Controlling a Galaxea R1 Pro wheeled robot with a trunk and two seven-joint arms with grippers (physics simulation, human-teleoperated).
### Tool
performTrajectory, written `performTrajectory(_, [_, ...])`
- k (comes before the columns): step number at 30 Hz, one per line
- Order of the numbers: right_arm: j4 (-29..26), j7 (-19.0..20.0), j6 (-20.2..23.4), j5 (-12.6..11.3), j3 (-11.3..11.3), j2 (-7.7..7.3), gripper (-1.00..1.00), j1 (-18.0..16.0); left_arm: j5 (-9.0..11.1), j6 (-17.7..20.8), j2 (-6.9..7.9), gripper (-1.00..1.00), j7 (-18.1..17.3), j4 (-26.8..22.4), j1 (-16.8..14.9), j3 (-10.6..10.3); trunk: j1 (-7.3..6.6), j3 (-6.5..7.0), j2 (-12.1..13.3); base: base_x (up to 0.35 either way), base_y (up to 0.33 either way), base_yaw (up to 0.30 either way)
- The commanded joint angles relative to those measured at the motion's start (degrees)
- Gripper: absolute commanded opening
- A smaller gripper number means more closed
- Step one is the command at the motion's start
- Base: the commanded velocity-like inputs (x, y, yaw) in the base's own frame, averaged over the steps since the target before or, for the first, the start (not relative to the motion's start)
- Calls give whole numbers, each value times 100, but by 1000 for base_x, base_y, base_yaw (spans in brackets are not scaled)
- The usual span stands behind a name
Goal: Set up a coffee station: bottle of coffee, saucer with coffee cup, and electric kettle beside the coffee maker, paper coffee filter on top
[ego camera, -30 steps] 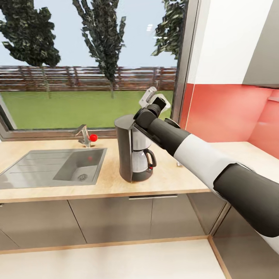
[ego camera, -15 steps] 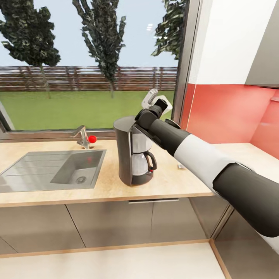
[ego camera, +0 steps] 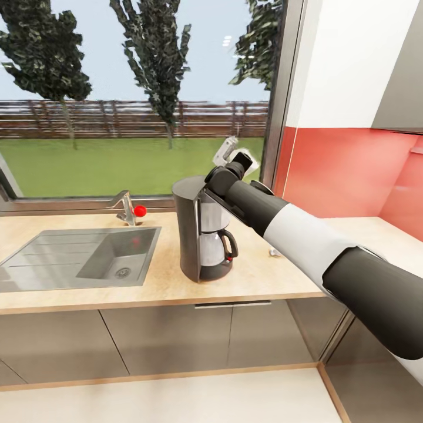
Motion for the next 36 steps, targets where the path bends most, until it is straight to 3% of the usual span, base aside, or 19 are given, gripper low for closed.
performTrajectory(1, [-3,118,22,-54,29,0,-100,-11,1,39,-1,100,12,-27,6,0,4,-11,-12,0,0,0])
performTrajectory(7, [-8,528,29,-38,46,0,-100,-11,1,39,0,100,12,-27,6,0,4,-11,-12,0,0,0])
performTrajectory(36, [-30,555,31,-33,78,0,-100,-11,-16,-6,-15,100,12,-27,6,0,4,-11,-12,-11,41,0])
